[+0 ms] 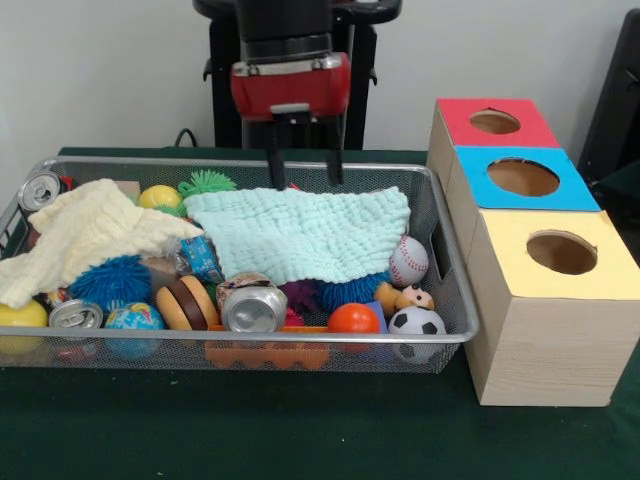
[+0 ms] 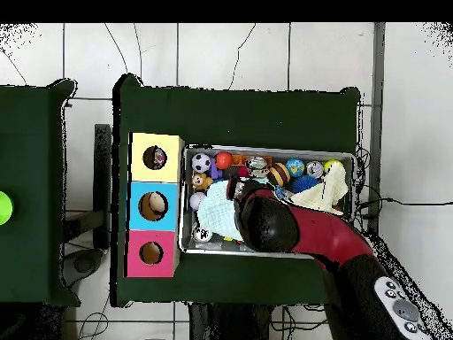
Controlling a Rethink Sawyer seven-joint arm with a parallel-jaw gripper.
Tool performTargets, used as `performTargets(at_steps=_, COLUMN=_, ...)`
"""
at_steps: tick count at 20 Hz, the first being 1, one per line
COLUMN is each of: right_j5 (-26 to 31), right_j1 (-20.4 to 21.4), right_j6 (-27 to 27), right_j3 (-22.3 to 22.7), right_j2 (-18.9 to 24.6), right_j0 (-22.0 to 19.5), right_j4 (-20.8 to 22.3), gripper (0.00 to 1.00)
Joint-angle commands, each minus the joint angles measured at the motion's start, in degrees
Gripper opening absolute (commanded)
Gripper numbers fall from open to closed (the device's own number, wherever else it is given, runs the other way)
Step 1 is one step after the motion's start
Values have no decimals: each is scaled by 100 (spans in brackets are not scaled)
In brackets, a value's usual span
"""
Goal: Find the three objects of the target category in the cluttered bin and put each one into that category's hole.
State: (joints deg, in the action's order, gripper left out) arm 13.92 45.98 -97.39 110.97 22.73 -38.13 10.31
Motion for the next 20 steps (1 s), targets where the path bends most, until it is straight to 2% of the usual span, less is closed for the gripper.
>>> performTargets(at_steps=1, right_j5=462, right_j1=123, right_j6=510, right_j3=685, right_j2=996, right_j0=-527, right_j4=469, gripper=100)
performTargets(at_steps=4, right_j5=234, right_j1=214, right_j6=291, right_j3=822, right_j2=926, right_j0=-539, right_j4=599, gripper=100)
performTargets(at_steps=6, right_j5=-9, right_j1=289, right_j6=52, right_j3=893, right_j2=704, right_j0=-427, right_j4=733, gripper=100)
performTargets(at_steps=12, right_j5=-244, right_j1=369, right_j6=-162, right_j3=789, right_j2=186, right_j0=-126, right_j4=1181, gripper=100)
performTargets(at_steps=14, right_j5=-198, right_j1=295, right_j6=-111, right_j3=677, right_j2=184, right_j0=-130, right_j4=1283, gripper=100)
performTargets(at_steps=16, right_j5=-37, right_j1=205, right_j6=65, right_j3=542, right_j2=378, right_j0=-293, right_j4=1322, gripper=100)
performTargets(at_steps=20, right_j5=610, right_j1=392, right_j6=645, right_j3=259, right_j2=761, right_j0=-643, right_j4=1349, gripper=100)
